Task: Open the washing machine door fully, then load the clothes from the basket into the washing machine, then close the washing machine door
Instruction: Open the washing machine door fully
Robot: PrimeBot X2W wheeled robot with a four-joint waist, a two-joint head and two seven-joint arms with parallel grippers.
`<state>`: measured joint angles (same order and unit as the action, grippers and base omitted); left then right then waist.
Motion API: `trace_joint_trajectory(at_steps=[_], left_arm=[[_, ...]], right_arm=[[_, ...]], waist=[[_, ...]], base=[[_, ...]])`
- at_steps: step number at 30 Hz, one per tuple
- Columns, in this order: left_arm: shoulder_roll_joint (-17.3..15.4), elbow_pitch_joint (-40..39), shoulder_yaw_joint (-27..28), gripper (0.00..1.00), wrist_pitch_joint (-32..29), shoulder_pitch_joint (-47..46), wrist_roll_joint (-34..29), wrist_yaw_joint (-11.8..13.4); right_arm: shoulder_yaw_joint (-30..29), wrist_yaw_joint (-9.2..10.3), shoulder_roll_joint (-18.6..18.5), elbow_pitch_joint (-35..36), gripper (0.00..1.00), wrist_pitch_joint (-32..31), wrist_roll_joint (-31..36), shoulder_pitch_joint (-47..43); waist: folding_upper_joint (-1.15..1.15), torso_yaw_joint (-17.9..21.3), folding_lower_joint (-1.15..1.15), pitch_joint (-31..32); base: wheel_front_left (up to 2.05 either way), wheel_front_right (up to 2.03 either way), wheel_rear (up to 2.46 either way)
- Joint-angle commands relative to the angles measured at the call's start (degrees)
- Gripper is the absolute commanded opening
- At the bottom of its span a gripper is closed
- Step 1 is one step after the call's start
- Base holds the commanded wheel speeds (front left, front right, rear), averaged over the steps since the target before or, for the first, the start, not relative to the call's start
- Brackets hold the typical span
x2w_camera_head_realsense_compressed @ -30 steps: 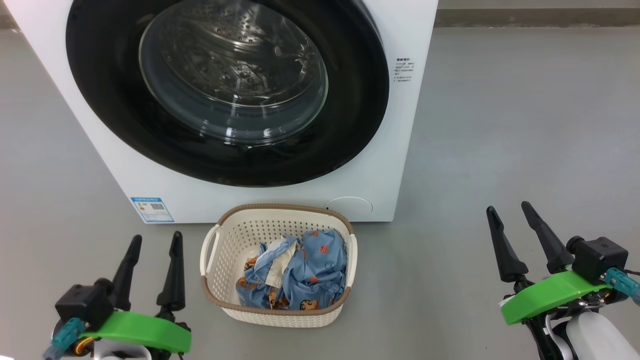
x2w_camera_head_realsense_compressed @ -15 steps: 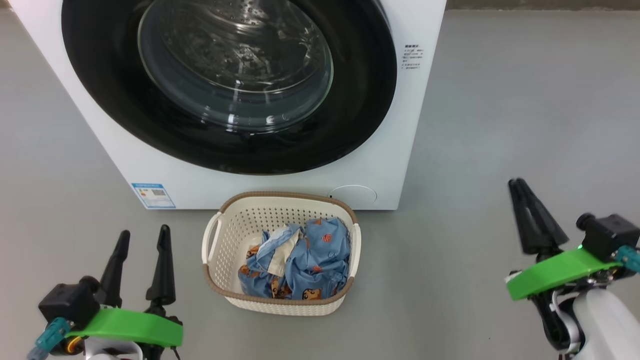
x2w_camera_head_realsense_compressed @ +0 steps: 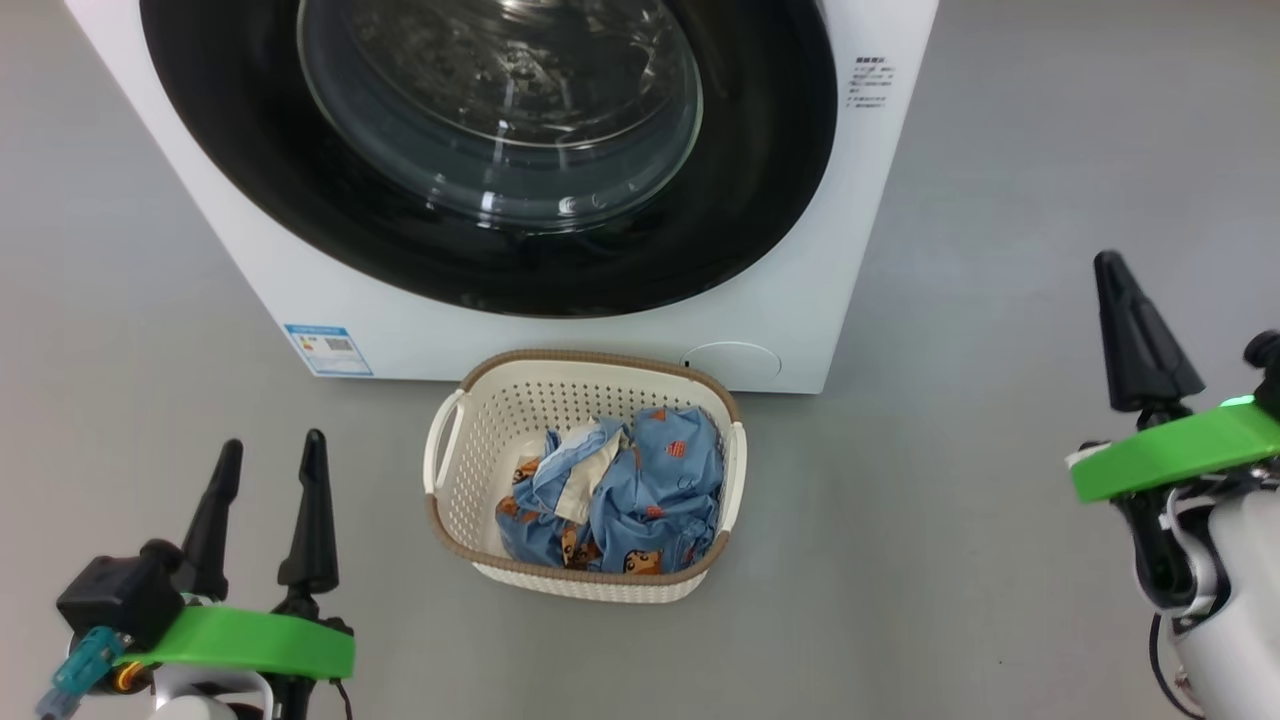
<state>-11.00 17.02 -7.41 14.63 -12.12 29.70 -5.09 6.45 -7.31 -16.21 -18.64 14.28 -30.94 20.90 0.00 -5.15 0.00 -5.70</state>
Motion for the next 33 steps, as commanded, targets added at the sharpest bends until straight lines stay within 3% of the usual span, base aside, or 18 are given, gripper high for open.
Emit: trace_joint_trajectory(at_steps=[1,20,33], left_arm=[[-1.0,-2.0,2.1,1.00,0.4,-2.7,-0.7,-0.3],[-0.8,-3.9,2.8,1.00,0.4,-4.7,-2.5,-1.8],[0.0,-4.0,3.8,1.00,0.4,-6.8,-2.5,-2.3]], right_arm=[[0.4,-0.18,-1.3,1.2,0.00,0.0,-1.4,2.2],[-1.4,-0.18,-5.4,1.4,0.00,-10.7,-28.5,15.2],[-3.1,-0.18,-7.7,-3.4,0.00,-23.4,-46.3,27.8]], waist=[[0.00,-0.7,0.00,-0.9],[0.00,-4.7,0.00,-6.4],[0.00,-7.7,0.00,-11.7]], base=[[0.00,0.00,0.00],[0.00,0.00,0.00],[0.00,0.00,0.00]])
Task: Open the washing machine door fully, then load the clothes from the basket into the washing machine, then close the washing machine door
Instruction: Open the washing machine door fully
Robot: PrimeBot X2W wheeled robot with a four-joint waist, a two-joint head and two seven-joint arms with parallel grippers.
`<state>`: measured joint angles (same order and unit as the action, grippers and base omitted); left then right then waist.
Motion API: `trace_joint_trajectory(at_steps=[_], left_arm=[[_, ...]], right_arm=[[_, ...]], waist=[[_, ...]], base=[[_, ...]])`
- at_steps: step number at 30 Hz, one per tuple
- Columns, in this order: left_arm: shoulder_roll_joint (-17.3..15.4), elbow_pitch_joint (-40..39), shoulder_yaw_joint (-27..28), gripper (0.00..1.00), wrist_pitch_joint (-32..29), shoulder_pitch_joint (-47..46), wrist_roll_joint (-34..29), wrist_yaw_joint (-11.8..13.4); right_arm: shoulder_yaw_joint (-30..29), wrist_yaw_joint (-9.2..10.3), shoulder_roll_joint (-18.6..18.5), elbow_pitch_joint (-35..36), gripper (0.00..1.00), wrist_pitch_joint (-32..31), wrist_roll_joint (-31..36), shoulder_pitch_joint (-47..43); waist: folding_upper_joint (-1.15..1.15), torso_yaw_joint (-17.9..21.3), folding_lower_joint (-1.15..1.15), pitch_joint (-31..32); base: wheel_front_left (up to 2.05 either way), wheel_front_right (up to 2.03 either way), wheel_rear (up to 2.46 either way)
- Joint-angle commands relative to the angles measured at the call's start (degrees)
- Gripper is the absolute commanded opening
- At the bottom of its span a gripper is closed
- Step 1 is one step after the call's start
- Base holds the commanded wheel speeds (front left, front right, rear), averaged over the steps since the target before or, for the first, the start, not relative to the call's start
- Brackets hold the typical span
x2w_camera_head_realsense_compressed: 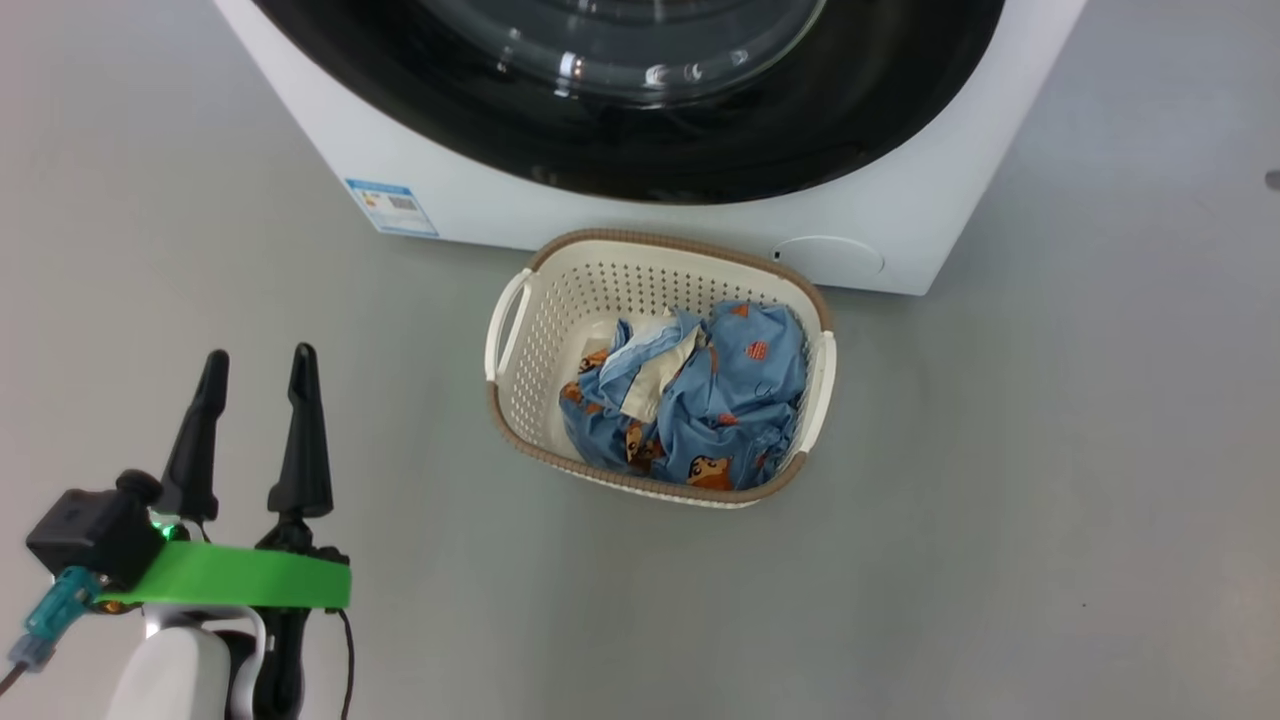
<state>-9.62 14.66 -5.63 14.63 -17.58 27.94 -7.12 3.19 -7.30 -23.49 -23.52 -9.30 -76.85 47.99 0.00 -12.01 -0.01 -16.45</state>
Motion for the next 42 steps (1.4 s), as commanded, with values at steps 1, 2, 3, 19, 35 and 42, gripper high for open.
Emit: trace_joint_trajectory(at_steps=[1,2,3,19,35,42], left_arm=[[-1.3,-1.6,2.0,1.00,0.4,-1.6,-0.7,-0.3],[-1.2,-1.6,2.1,1.00,0.4,-1.7,-0.7,-0.3],[-1.1,-1.6,2.1,1.00,0.4,-1.9,-0.6,-0.3],[-0.2,-1.5,0.7,1.00,0.4,-3.1,0.6,-0.4],[0.7,-1.4,0.4,1.00,0.4,-3.2,1.1,-0.4],[1.0,-1.5,0.6,1.00,0.4,-3.5,1.4,-0.4]], right_arm=[[0.3,-0.19,-0.4,1.0,0.00,-1.0,-1.4,1.6],[0.4,-0.19,-0.4,0.5,0.00,-2.0,-2.3,2.6],[0.5,-0.19,-0.4,0.1,0.00,-3.0,-3.0,3.5],[3.1,-0.19,0.1,-11.7,0.00,-14.9,-7.2,17.0],[5.2,-0.19,0.2,-19.1,0.00,-22.2,-6.5,23.9],[5.3,-0.19,0.0,-21.6,0.00,-23.2,-5.5,26.3]], waist=[[0.00,-1.1,0.01,-1.3],[0.00,-1.3,0.01,-1.7],[0.00,-1.6,0.01,-2.0],[0.00,-4.7,0.01,-5.2],[0.00,-6.1,0.01,-6.4],[0.00,-7.0,0.01,-7.5]], base=[[0.00,0.00,0.00],[0.00,0.00,0.00],[0.00,0.00,0.00],[0.00,0.00,0.00],[0.00,0.00,0.00],[0.00,0.00,0.00]])
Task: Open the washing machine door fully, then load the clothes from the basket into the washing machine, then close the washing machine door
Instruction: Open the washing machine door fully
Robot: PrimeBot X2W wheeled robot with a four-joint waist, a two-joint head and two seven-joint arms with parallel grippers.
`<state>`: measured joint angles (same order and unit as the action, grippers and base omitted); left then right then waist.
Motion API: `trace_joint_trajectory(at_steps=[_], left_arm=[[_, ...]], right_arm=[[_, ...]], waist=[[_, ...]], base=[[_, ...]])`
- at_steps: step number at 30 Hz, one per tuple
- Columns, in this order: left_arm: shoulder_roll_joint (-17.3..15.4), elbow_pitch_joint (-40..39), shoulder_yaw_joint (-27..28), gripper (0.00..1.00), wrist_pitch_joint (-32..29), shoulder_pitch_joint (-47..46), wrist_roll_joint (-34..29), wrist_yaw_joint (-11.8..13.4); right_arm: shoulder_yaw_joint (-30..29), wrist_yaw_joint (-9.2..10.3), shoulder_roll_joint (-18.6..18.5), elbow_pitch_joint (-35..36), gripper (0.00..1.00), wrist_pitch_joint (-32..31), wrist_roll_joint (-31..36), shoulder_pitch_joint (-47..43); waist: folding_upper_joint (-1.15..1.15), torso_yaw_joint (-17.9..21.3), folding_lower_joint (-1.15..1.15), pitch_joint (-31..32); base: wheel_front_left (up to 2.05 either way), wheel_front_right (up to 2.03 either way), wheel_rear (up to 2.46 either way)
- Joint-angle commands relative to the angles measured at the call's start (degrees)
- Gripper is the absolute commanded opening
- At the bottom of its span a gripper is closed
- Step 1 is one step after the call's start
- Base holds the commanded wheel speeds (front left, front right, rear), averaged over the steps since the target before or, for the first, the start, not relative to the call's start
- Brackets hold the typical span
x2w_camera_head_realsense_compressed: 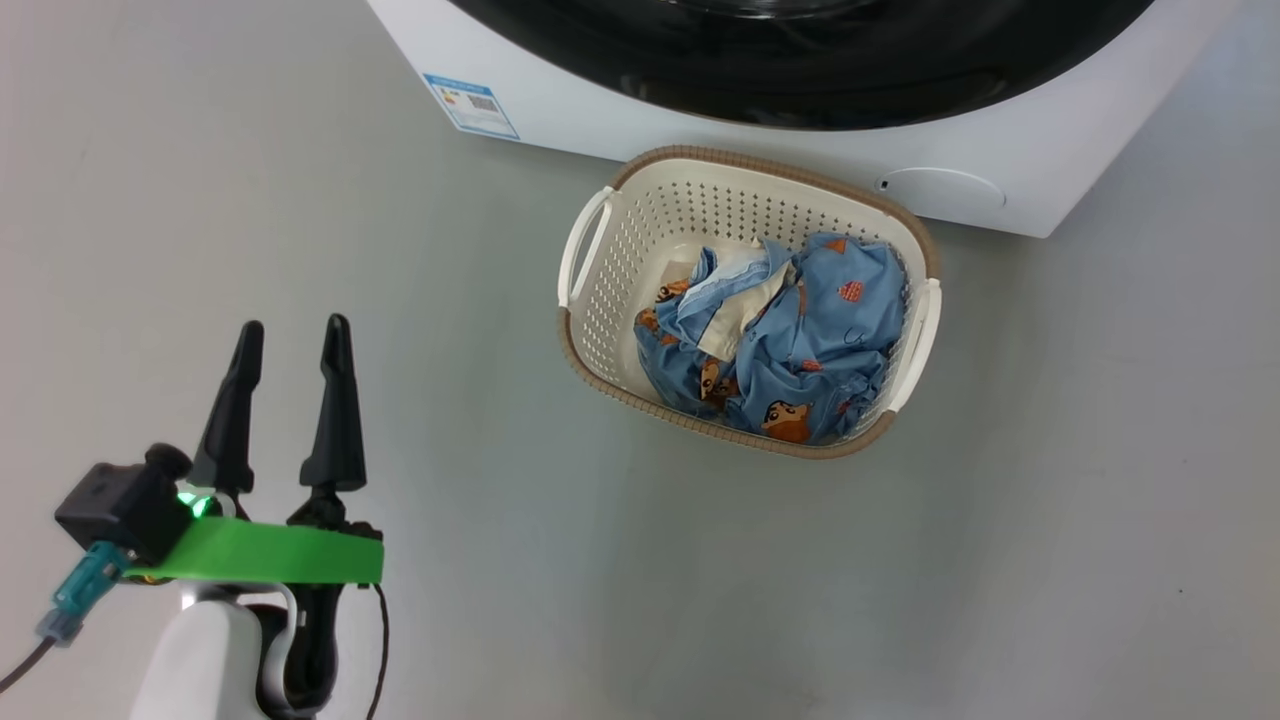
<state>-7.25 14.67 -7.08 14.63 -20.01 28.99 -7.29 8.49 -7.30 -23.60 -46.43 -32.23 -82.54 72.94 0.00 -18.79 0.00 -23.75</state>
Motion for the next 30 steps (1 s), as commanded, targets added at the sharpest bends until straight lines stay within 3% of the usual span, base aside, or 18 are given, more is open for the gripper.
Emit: trace_joint_trajectory(at_steps=[1,17,30], left_arm=[[-1.3,-1.5,2.1,1.00,0.4,-1.1,0.4,-0.2],[-0.5,-1.3,2.3,1.00,0.4,-1.8,0.9,-0.2],[-0.8,-0.7,3.1,1.00,0.4,-0.8,0.2,-0.2]], right_arm=[[0.0,-0.19,0.1,1.0,0.00,-0.3,0.4,1.7],[1.5,-0.19,1.6,-3.8,0.00,-2.0,3.7,4.7],[2.2,-0.19,3.8,-3.4,0.00,-6.2,3.0,-0.9]], waist=[[0.00,-0.3,0.00,-0.4],[0.00,-2.0,0.00,-2.0],[0.00,-0.7,0.00,1.7]], base=[[0.00,0.00,0.00],[0.00,0.00,0.00],[0.00,0.00,0.00]])
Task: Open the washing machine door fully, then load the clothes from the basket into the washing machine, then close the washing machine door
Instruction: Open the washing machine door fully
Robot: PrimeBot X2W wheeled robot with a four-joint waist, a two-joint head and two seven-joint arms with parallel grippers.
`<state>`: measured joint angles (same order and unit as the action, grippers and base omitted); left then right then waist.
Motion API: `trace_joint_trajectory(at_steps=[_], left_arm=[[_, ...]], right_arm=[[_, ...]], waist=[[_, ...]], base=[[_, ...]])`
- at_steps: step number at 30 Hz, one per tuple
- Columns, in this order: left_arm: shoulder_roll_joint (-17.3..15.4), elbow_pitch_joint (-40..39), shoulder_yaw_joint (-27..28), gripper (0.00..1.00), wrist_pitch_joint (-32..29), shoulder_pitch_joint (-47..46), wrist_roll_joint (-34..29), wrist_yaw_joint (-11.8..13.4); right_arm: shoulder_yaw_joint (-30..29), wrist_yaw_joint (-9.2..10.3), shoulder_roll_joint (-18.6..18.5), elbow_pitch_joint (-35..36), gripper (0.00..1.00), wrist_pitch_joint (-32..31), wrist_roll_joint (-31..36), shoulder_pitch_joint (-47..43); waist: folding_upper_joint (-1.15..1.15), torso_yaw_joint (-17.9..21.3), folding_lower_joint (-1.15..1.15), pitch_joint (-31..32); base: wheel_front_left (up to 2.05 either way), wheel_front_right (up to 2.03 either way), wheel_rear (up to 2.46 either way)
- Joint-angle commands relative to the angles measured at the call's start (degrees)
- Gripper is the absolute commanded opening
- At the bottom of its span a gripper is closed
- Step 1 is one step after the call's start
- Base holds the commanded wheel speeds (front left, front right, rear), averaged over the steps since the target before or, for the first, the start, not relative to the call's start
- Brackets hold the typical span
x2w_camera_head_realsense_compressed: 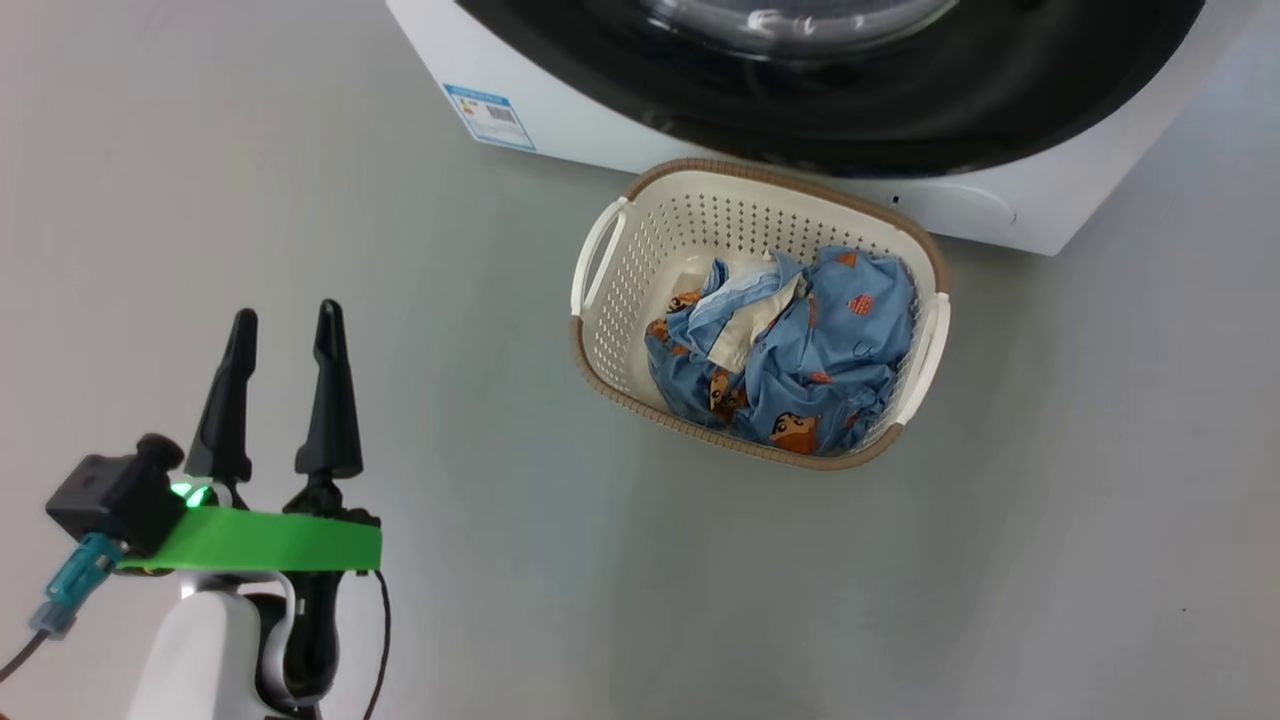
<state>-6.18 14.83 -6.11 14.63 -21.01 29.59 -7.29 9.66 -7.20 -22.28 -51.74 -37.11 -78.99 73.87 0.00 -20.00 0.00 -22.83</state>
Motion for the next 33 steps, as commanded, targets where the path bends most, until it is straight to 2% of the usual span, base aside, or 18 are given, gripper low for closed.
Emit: trace_joint_trajectory(at_steps=[1,18,33], left_arm=[[-1.8,-0.8,2.2,1.00,0.4,0.4,-0.5,-0.2],[-2.7,0.0,3.1,1.00,0.4,4.0,-2.4,-0.2],[-3.8,0.8,3.7,1.00,0.4,8.3,-4.5,-0.2]], right_arm=[[1.0,-0.29,2.6,2.1,0.00,-1.6,-0.7,-2.4],[0.8,-0.29,4.8,6.9,0.00,-5.9,-3.8,-13.7],[-0.4,-0.29,5.9,13.5,0.00,-8.9,-7.8,-26.3]], waist=[[0.00,0.6,0.00,1.2],[0.00,1.6,0.00,8.3],[0.00,-0.7,0.00,14.8]], base=[[0.00,0.00,0.00],[0.00,0.00,0.00],[0.00,0.00,0.00]])
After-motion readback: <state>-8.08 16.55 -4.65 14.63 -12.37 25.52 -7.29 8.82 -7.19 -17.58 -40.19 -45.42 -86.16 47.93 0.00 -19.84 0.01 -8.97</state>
